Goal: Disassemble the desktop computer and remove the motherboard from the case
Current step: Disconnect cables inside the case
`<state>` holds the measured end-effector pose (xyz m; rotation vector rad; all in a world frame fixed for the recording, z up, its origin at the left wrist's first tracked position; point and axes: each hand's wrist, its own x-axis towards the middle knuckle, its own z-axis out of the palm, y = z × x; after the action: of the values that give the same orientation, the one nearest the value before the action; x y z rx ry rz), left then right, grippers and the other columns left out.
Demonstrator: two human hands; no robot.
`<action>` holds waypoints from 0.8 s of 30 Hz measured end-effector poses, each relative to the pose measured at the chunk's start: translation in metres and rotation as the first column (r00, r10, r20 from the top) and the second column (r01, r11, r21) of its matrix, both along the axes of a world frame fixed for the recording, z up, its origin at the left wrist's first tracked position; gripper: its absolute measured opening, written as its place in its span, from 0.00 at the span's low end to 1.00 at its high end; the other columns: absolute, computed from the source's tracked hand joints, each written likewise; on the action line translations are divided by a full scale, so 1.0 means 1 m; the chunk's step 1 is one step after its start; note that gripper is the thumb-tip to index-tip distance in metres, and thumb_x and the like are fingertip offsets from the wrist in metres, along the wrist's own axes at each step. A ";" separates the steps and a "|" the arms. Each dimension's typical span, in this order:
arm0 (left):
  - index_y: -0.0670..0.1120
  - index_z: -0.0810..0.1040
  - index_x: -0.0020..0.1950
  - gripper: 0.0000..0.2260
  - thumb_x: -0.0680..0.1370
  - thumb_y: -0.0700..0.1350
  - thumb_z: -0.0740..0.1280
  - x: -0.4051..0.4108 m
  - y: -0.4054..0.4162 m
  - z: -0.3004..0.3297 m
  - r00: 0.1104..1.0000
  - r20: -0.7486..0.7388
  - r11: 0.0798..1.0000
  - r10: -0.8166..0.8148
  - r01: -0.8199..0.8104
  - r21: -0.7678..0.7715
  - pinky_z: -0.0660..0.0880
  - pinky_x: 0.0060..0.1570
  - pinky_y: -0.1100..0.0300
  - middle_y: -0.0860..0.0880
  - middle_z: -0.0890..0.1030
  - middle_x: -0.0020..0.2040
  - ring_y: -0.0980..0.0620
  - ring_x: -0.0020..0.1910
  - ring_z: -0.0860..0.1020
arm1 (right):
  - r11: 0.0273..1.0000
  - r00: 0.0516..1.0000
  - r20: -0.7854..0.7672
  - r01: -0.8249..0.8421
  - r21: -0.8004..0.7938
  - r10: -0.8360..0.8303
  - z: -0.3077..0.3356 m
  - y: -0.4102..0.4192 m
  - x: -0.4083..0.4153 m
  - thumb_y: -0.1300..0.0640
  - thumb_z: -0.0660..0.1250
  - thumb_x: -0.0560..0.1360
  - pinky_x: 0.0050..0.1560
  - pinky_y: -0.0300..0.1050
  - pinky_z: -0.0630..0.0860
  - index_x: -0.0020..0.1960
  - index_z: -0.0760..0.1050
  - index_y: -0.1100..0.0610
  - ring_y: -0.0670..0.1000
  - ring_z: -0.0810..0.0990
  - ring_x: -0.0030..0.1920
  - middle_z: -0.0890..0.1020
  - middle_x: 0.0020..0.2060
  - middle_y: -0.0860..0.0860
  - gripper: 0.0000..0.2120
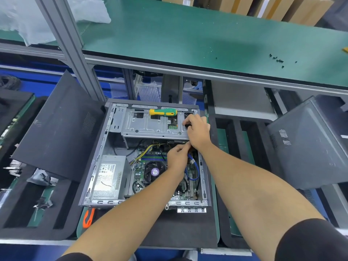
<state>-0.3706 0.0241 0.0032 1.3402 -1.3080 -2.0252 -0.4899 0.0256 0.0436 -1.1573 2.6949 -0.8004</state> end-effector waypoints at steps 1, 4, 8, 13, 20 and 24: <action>0.50 0.80 0.32 0.14 0.76 0.54 0.73 -0.001 0.001 0.001 1.000 -0.005 1.000 0.009 -0.009 0.007 0.73 0.38 0.62 0.53 0.82 0.32 0.62 0.30 0.76 | 1.000 1.000 0.001 -0.001 -0.002 0.001 0.000 0.000 0.000 0.68 0.57 0.77 0.53 0.48 0.61 0.48 0.75 0.44 0.49 0.68 0.56 0.76 0.50 0.43 0.19; 0.50 0.81 0.33 0.13 0.76 0.53 0.73 -0.001 0.003 0.002 0.999 -0.013 0.999 0.035 -0.035 0.015 0.73 0.36 0.65 0.53 0.82 0.33 0.62 0.31 0.77 | 1.000 1.000 0.002 -0.007 -0.007 0.007 0.000 0.001 0.001 0.68 0.57 0.76 0.53 0.48 0.60 0.48 0.75 0.44 0.49 0.68 0.55 0.76 0.50 0.43 0.18; 0.48 0.82 0.34 0.12 0.75 0.51 0.74 -0.003 0.004 0.002 0.998 -0.013 0.998 0.063 -0.063 0.032 0.76 0.41 0.59 0.49 0.84 0.36 0.55 0.36 0.79 | 1.000 1.000 -0.006 -0.007 0.000 0.007 0.001 0.001 0.000 0.68 0.57 0.77 0.53 0.48 0.60 0.48 0.74 0.45 0.49 0.67 0.55 0.75 0.49 0.43 0.18; 0.49 0.81 0.32 0.12 0.74 0.49 0.74 -0.003 0.002 0.001 0.998 -0.004 0.998 0.063 -0.063 0.029 0.75 0.39 0.60 0.50 0.83 0.33 0.56 0.34 0.77 | 1.000 1.000 -0.012 -0.010 0.001 0.010 0.000 0.001 0.001 0.67 0.58 0.77 0.53 0.48 0.60 0.47 0.74 0.44 0.49 0.67 0.55 0.75 0.49 0.43 0.17; 0.47 0.76 0.34 0.11 0.74 0.48 0.71 0.009 0.008 0.010 0.994 0.018 0.990 -0.105 0.106 -0.093 0.66 0.33 0.61 0.43 0.77 0.32 0.54 0.32 0.70 | 1.000 1.000 -0.029 -0.011 0.011 0.011 -0.002 0.000 0.001 0.67 0.58 0.77 0.53 0.49 0.60 0.48 0.74 0.45 0.50 0.68 0.56 0.76 0.50 0.44 0.17; 0.43 0.74 0.45 0.08 0.82 0.46 0.65 0.020 0.003 0.011 0.990 0.023 0.977 -0.140 0.142 -0.157 0.73 0.39 0.60 0.43 0.83 0.45 0.53 0.38 0.77 | 1.000 1.000 -0.026 -0.015 0.013 0.016 -0.001 0.000 0.000 0.67 0.59 0.77 0.53 0.48 0.60 0.48 0.73 0.44 0.50 0.67 0.55 0.73 0.49 0.42 0.17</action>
<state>-0.3508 0.0266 0.0146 1.2206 -1.5734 -1.9584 -0.4894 0.0253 0.0421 -1.1926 2.7039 -0.7707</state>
